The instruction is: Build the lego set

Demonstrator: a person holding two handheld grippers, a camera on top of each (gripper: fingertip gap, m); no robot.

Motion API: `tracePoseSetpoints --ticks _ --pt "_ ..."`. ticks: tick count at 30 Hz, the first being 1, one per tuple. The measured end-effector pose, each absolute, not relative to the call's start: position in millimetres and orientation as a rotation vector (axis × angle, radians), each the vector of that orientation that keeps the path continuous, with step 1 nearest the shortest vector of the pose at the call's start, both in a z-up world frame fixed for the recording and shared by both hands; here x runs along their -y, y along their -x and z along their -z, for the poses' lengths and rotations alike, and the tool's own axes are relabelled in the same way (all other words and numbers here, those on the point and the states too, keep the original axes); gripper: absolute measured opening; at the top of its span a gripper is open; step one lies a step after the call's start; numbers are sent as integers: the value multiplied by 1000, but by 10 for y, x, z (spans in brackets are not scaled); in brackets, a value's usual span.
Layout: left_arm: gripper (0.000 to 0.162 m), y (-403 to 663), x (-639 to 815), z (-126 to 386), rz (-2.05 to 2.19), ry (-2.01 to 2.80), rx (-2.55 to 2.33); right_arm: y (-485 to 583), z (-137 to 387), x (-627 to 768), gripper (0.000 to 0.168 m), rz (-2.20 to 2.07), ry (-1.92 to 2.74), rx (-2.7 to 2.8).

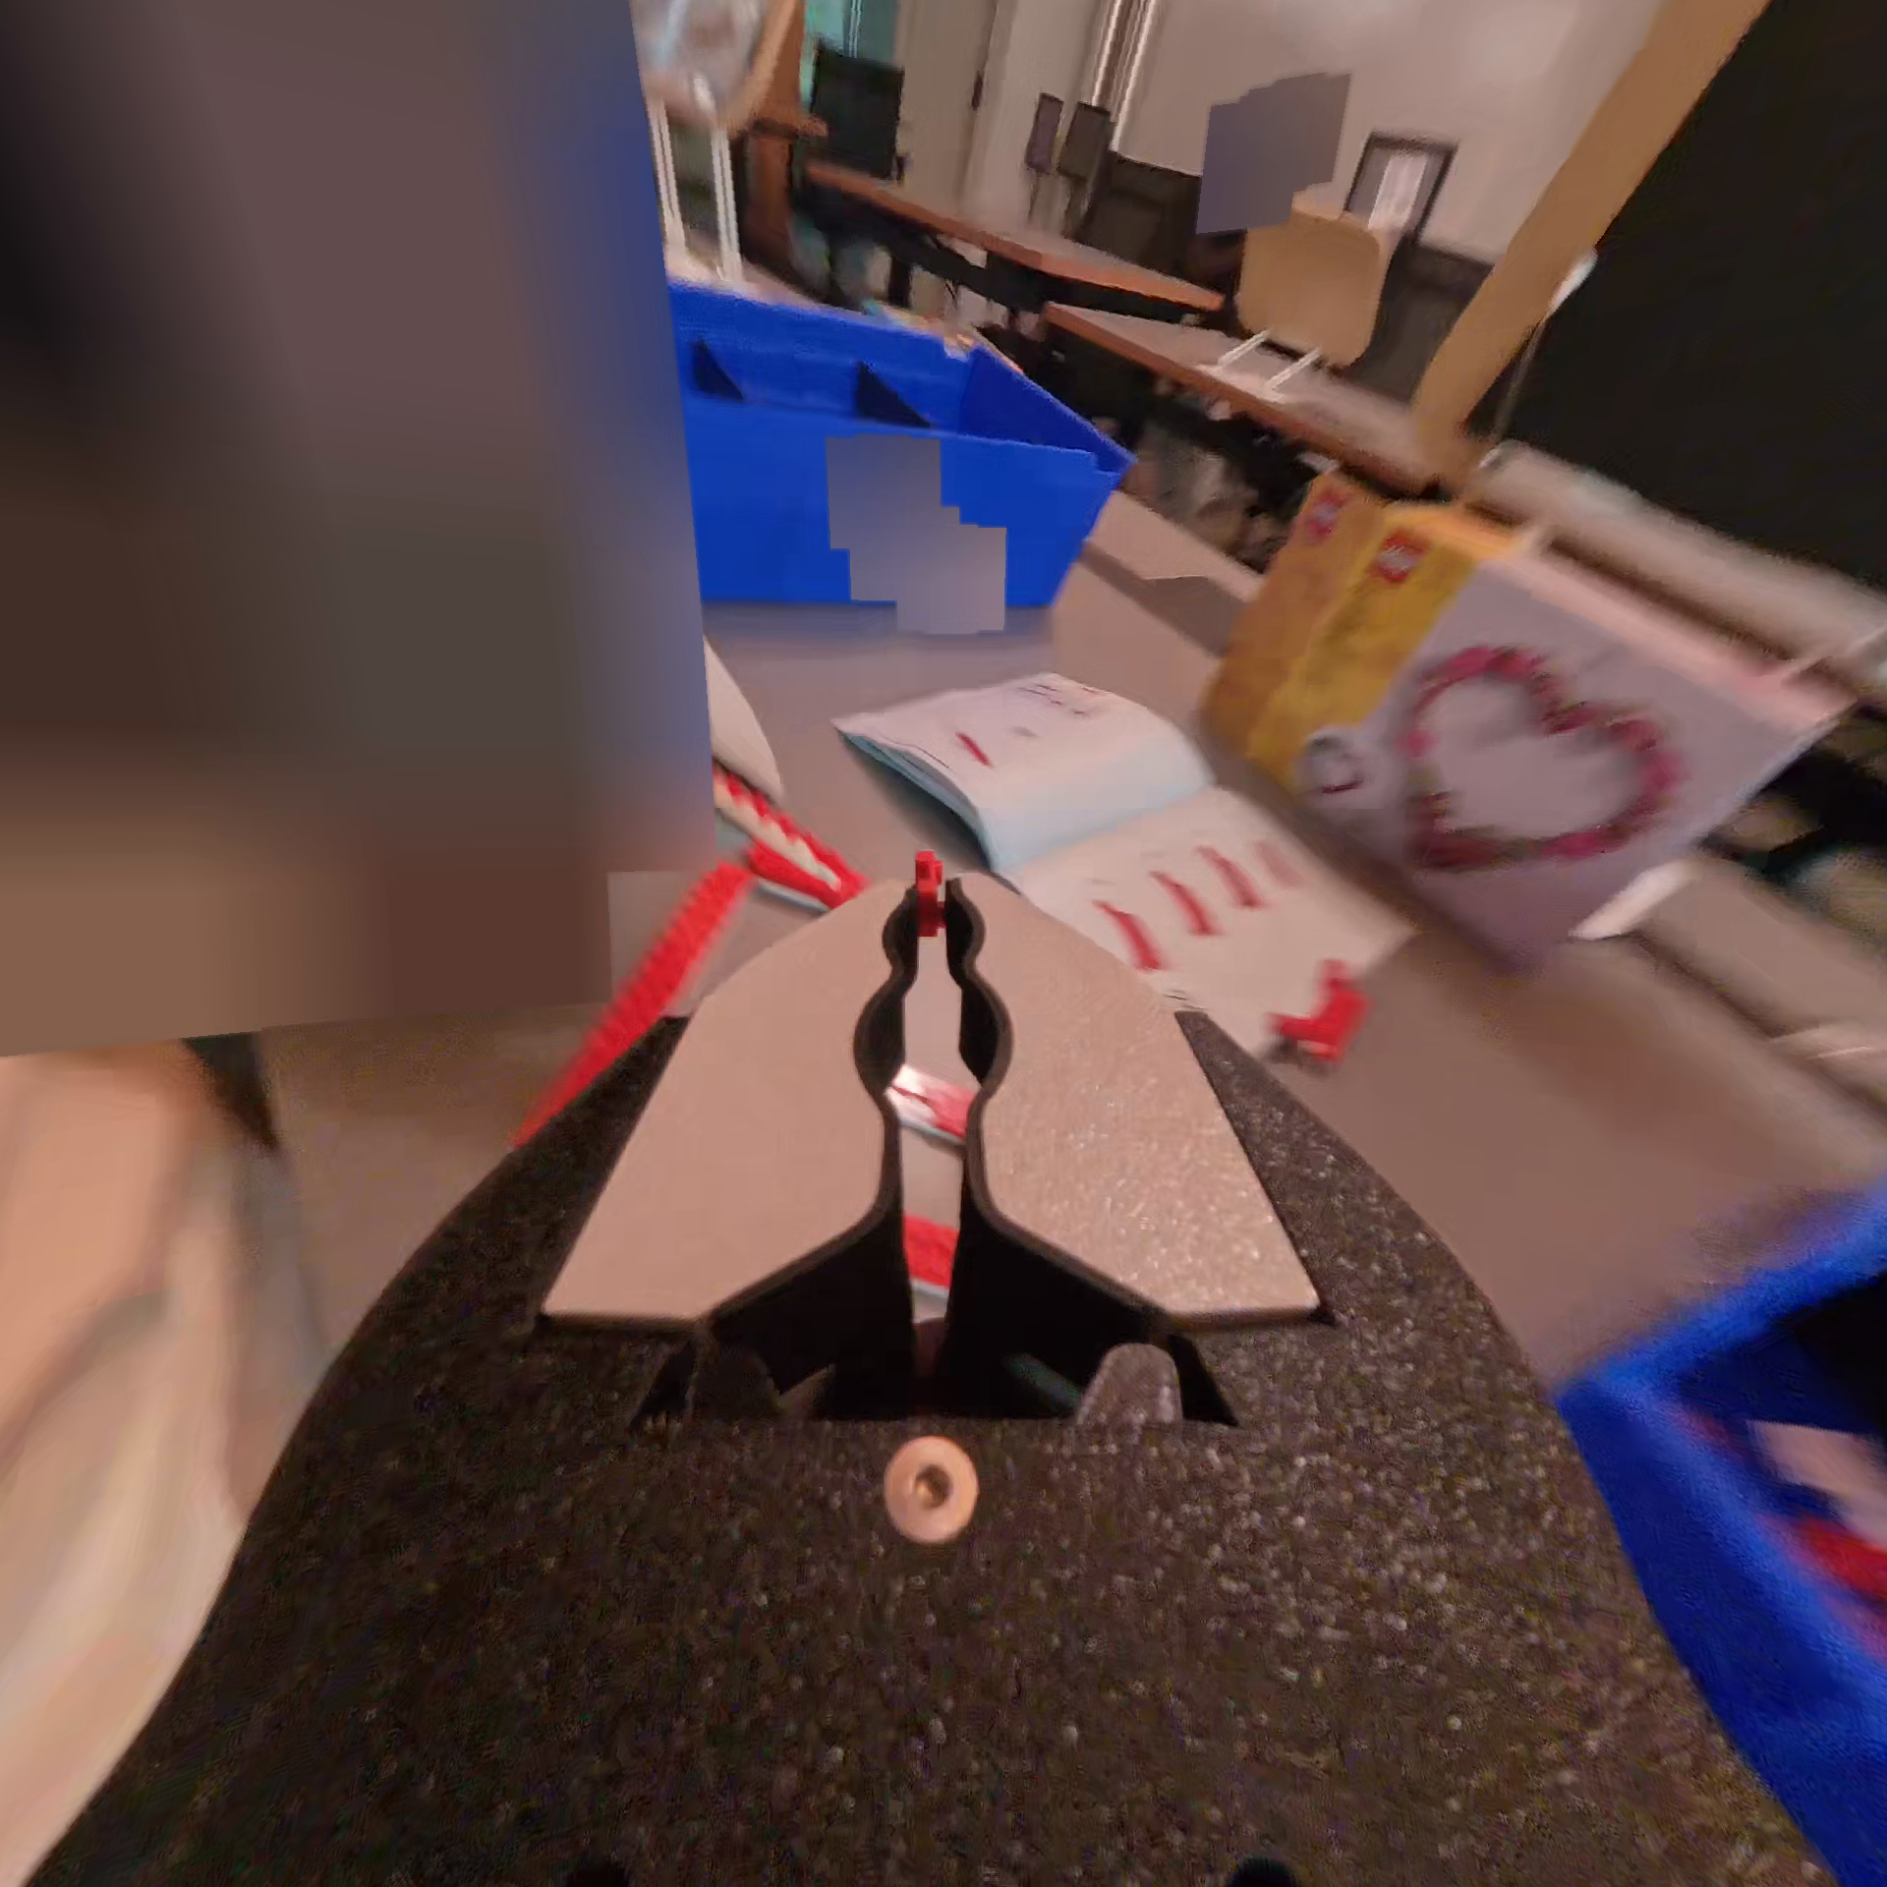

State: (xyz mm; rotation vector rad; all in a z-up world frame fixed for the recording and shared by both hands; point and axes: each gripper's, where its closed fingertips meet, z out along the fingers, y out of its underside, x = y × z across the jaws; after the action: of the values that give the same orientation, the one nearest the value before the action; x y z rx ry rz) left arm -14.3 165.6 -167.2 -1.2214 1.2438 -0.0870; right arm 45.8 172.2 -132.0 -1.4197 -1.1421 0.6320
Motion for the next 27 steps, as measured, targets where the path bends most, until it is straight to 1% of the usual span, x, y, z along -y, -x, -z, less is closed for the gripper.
tracePoseSetpoints --ticks 2,5,7,9,10,11,12,13,16,19,21,24,25,27 --pt "8 152 -1665 1656 111 1233 -1221 -728 1466 -1761 5 -384 1402 1284" --pt "8 142 -1681 1635 97 1230 -1209 -1213 1967 -1931 5 24 1550 1470" --pt "8 133 -1682 1633 61 1210 -1213 -1323 2147 -1941 5 156 1523 1555" --pt "8 149 -1710 1640 11 1204 -1213 -1318 2270 -1933 5 198 1510 1599" --pt "8 163 -1728 1632 -14 1200 -1206 -1304 2312 -1928 6 200 1508 1616" --pt "8 172 -1736 1617 -27 1192 -1198 -1303 2345 -1936 13 203 1515 1628" --pt "8 176 -1735 1600 -27 1184 -1191 -1320 2387 -1942 23 194 1550 1644" --pt "7 179 -1736 1590 -23 1181 -1184 -1335 2407 -1944 26 162 1599 1644" --pt "8 205 -1758 1590 -48 1187 -1179 -1258 2267 -1871 35 -134 1668 1597" --pt "8 205 -1750 1583 -50 1181 -1180 -1170 2045 -1904 27 -425 1723 1512" --pt "8 219 -1761 1584 -59 1184 -1178 -1216 1988 -2146 19 -393 1788 1426" --pt "8 228 -1769 1586 -68 1186 -1178 -1416 2124 -2648 9 -249 2017 1181" --pt "8 224 -1762 1580 -70 1177 -1180 -1422 2189 -2735 9 -281 2071 1104" --pt "8 225 -1764 1586 -75 1175 -1184 -1363 2305 -2791 19 -384 2127 1035"
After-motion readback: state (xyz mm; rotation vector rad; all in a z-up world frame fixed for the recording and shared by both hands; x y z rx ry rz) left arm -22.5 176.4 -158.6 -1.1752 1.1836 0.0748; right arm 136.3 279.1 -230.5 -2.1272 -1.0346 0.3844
